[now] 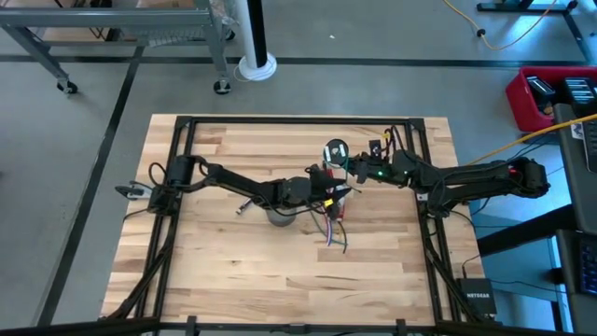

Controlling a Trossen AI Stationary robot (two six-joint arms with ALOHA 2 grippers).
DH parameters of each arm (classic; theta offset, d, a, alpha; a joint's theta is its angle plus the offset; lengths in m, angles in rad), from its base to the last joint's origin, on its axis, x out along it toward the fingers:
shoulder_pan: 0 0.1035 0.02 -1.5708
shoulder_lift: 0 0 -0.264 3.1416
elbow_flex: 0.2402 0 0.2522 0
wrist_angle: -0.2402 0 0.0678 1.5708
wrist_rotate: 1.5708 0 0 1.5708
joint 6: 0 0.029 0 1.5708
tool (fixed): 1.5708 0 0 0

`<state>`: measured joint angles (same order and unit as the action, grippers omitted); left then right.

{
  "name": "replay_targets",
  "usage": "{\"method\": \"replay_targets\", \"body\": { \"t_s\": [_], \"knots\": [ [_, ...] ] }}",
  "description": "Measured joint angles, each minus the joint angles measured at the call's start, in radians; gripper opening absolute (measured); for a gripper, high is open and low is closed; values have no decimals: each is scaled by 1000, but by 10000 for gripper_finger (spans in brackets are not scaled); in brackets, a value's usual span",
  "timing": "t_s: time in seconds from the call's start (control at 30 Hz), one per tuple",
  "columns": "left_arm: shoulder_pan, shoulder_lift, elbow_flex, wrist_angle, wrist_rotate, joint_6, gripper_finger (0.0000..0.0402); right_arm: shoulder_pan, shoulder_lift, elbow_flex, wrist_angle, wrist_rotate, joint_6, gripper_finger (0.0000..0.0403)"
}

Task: Coil cords
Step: Coil the green wire into the spool

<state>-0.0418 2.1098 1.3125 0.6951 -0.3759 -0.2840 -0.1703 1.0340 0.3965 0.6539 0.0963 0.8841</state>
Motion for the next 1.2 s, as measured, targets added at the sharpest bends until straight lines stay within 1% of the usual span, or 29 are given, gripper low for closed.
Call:
{"method": "replay_targets", "body": {
  "t_s": [0.4,0.8,0.97,1.2],
  "knots": [
    [8,0,0,4,2,0,138,0,0,0,55,-1,0,3],
    [11,0,0,6,1,-4,135,0,0,0,57,-1,0,3],
    [12,0,0,7,1,0,105,0,0,0,74,0,0,3],
    [12,0,-1,7,1,3,35,0,0,0,79,0,0,3]
  ]
}}
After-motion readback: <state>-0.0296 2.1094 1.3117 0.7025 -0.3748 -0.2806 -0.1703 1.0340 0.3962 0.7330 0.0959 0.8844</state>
